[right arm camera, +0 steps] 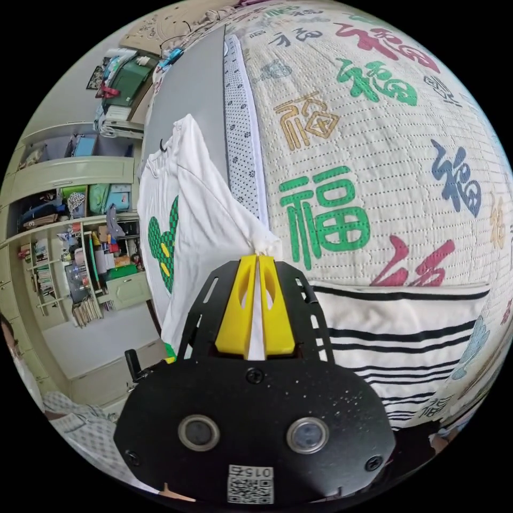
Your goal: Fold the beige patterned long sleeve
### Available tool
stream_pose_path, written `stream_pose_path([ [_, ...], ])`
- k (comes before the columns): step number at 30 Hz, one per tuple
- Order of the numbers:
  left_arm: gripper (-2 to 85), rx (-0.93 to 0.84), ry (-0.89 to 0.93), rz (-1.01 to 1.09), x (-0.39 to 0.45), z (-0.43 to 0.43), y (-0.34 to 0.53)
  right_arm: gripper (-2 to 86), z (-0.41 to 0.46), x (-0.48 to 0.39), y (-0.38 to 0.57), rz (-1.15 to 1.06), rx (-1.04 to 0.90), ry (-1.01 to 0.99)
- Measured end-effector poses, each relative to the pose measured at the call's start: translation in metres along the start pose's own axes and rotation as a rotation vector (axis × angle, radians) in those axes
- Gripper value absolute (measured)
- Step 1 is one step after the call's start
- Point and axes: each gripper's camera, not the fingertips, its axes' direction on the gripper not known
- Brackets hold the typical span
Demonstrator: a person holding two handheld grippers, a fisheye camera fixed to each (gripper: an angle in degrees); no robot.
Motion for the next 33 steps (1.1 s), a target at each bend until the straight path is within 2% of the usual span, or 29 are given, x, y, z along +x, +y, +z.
stream_pose_path([
  [4,5.8,-0.023,0.057,-0.036,-0.014,-0.004,0.009,1.3,-0.005,0.013,-0.018,0.004,0.007,0.104],
  [8,7.5,0.070,0.045,-0.064,-0.027,-0.038,0.014,6.0,-0.004,-0.033,-0.047,-0.249,0.013,0.204],
  [11,9.2,0.137,0.013,-0.063,-0.028,-0.052,0.002,9.3,0.034,-0.085,-0.085,-0.403,-0.021,0.258],
  [13,10.0,0.147,0.086,-0.069,-0.028,-0.046,-0.011,10.3,0.078,-0.117,-0.120,-0.458,-0.063,0.224],
  [15,9.8,0.090,0.167,-0.104,-0.029,-0.030,-0.024,10.8,0.115,-0.133,-0.145,-0.478,-0.099,0.241],
  [18,6.2,0.009,0.088,-0.111,-0.024,-0.008,-0.033,9.5,0.174,-0.138,-0.180,-0.482,-0.175,0.374],
  [20,1.4,0.024,0.054,-0.066,-0.014,-0.007,-0.033,7.0,0.184,-0.140,-0.191,-0.495,-0.133,0.423],
  [24,-0.6,0.053,0.003,-0.037,-0.001,-0.015,-0.027,1.7,0.201,-0.128,-0.210,-0.474,-0.165,0.417],
  [29,-0.3,0.240,-0.077,-0.036,0.018,-0.059,-0.010,1.4,0.204,-0.112,-0.215,-0.483,-0.109,0.426],
  [31,0.7,0.228,-0.052,-0.014,0.019,-0.060,-0.012,2.3,0.208,-0.106,-0.216,-0.491,-0.104,0.428],
  [33,7.0,0.166,0.013,-0.046,0.013,-0.049,-0.018,4.7,0.208,-0.099,-0.216,-0.499,-0.066,0.435],
])
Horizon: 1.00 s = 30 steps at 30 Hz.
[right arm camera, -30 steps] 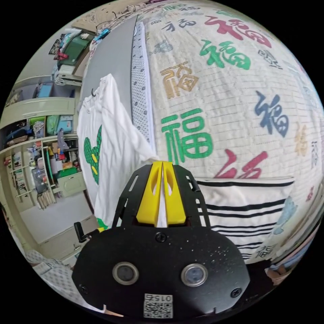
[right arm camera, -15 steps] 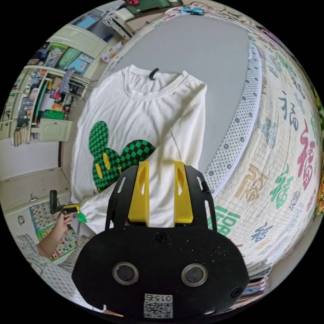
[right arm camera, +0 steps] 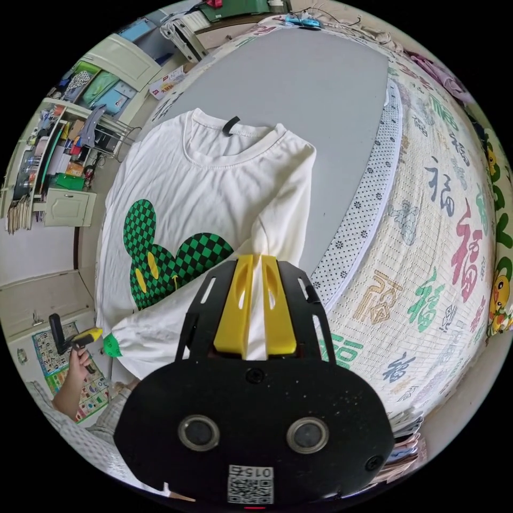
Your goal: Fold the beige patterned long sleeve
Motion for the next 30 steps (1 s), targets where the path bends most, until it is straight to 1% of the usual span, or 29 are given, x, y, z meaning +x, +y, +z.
stream_pose_path([
  [2,7.5,-0.045,0.084,-0.020,-0.002,0.016,-0.005,5.9,0.001,0.003,0.003,-0.002,0.025,-0.017],
  [3,7.2,-0.044,0.085,-0.014,-0.001,0.019,-0.006,6.2,0.003,0.005,0.004,-0.006,0.033,-0.023],
  [7,1.3,-0.114,0.037,0.026,0.018,0.040,-0.007,4.7,0.019,0.004,0.000,-0.070,0.030,-0.008],
  [9,0.5,-0.096,-0.008,0.030,0.026,0.037,-0.005,2.1,0.037,0.007,-0.007,-0.075,-0.013,0.012],
  [12,0.2,-0.029,-0.163,0.046,0.046,0.018,-0.002,0.4,0.056,0.019,-0.011,-0.054,-0.025,0.043],
  [14,0.4,-0.054,-0.276,0.093,0.062,0.018,-0.004,0.1,0.066,0.026,-0.011,-0.049,-0.035,0.054],
  [17,2.2,-0.136,-0.331,0.148,0.073,0.036,-0.012,0.0,0.074,0.036,-0.004,-0.051,-0.014,0.046],
  [19,4.2,-0.154,-0.319,0.145,0.077,0.039,-0.015,0.3,0.071,0.044,0.010,-0.054,0.012,0.025],
  [21,5.6,-0.129,-0.322,0.139,0.083,0.030,-0.012,1.2,0.057,0.058,0.043,-0.084,0.058,-0.035],
  [24,6.3,-0.095,-0.447,0.165,0.101,0.011,-0.001,2.6,0.052,0.077,0.095,-0.119,0.057,-0.035],
  [25,6.2,-0.090,-0.491,0.210,0.112,0.006,0.002,2.8,0.055,0.081,0.104,-0.124,0.046,-0.023],
  [27,5.9,-0.091,-0.469,0.279,0.130,0.004,0.003,3.4,0.074,0.092,0.135,-0.147,-0.001,0.007],
  [28,5.8,-0.096,-0.414,0.313,0.139,0.007,0.000,3.4,0.080,0.094,0.140,-0.156,-0.012,0.003],
  [29,5.8,-0.111,-0.365,0.334,0.147,0.014,-0.005,3.4,0.094,0.097,0.147,-0.169,-0.033,-0.021],
  [30,5.8,-0.123,-0.353,0.341,0.149,0.018,-0.008,3.2,0.107,0.100,0.150,-0.185,-0.059,-0.049],
])
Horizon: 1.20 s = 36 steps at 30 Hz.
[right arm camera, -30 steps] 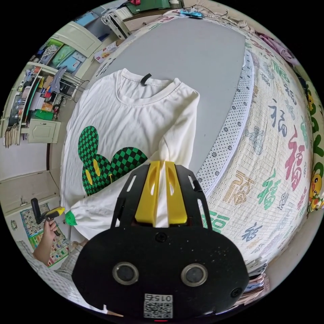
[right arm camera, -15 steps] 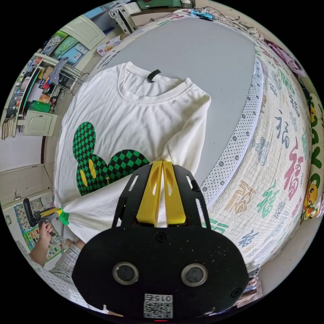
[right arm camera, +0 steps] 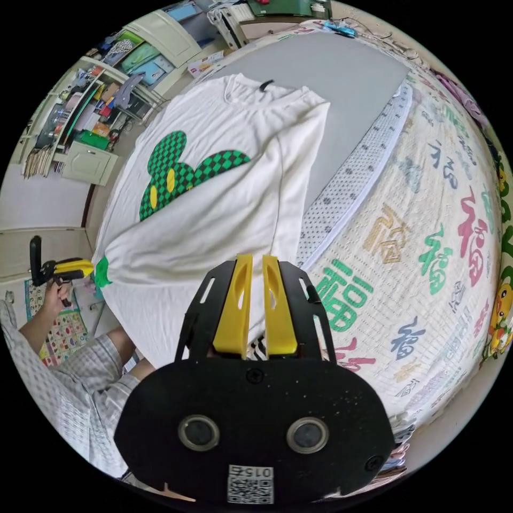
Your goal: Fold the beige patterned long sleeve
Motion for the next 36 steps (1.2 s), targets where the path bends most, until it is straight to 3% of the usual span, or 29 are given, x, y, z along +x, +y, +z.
stream_pose_path([
  [8,5.2,-0.181,-0.090,0.012,0.007,0.037,-0.021,-0.6,0.049,0.036,0.035,-0.029,-0.062,0.038],
  [12,4.8,-0.176,-0.110,-0.001,0.009,0.019,-0.025,0.8,0.051,0.052,0.050,0.010,-0.036,0.021],
  [14,5.1,-0.086,-0.072,-0.040,0.005,-0.009,-0.026,3.1,0.043,0.051,0.060,0.036,0.006,0.061],
  [17,4.9,0.007,-0.063,-0.061,-0.004,-0.040,-0.031,5.4,0.033,0.024,0.083,0.067,0.068,0.154],
  [24,4.7,0.000,0.015,0.093,-0.016,-0.047,-0.087,3.5,0.096,-0.146,0.108,-0.109,0.166,-0.316],
  [29,1.1,-0.112,-0.036,0.220,-0.034,-0.040,-0.123,1.0,0.186,-0.213,0.093,-0.066,0.028,-0.257],
  [36,0.2,-0.143,0.088,0.277,-0.066,-0.068,-0.146,-0.3,0.238,-0.202,0.091,0.120,-0.092,-0.222],
])
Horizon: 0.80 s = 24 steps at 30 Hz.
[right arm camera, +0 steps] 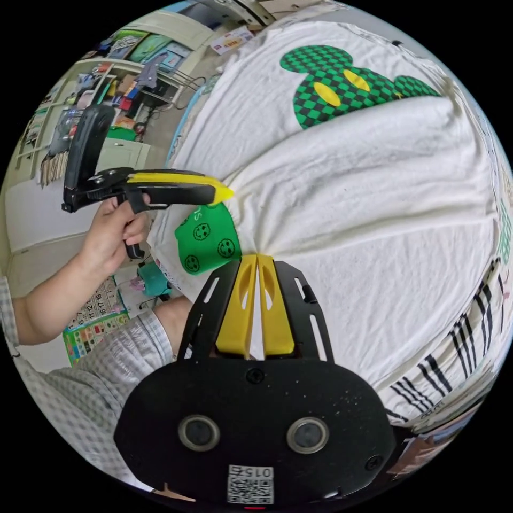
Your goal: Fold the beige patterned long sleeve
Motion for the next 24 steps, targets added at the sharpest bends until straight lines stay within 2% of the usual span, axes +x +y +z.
stream_pose_path([
  [3,1.2,0.082,0.169,-0.120,-0.038,-0.034,0.000,-0.4,-0.010,-0.001,-0.008,0.052,0.020,0.034],
  [5,3.5,0.264,0.339,-0.309,-0.094,-0.075,0.009,-0.4,-0.021,-0.005,-0.018,0.076,0.048,0.083],
  [8,6.0,0.478,0.416,-0.551,-0.175,-0.123,0.024,-0.4,-0.029,-0.013,-0.050,0.101,0.078,0.084],
  [11,8.6,0.609,0.449,-0.707,-0.253,-0.156,0.023,-0.4,-0.015,-0.022,-0.090,0.125,0.042,0.057],
  [17,11.0,0.695,0.514,-0.905,-0.373,-0.173,-0.024,-0.4,0.042,-0.033,-0.110,0.160,-0.108,0.088],
  [21,12.0,0.711,0.543,-0.954,-0.416,-0.169,-0.061,-0.5,0.067,-0.046,-0.110,0.202,-0.151,0.214],
  [24,12.6,0.697,0.487,-0.967,-0.436,-0.170,-0.089,-0.5,0.064,-0.056,-0.124,0.228,-0.200,0.248],
])
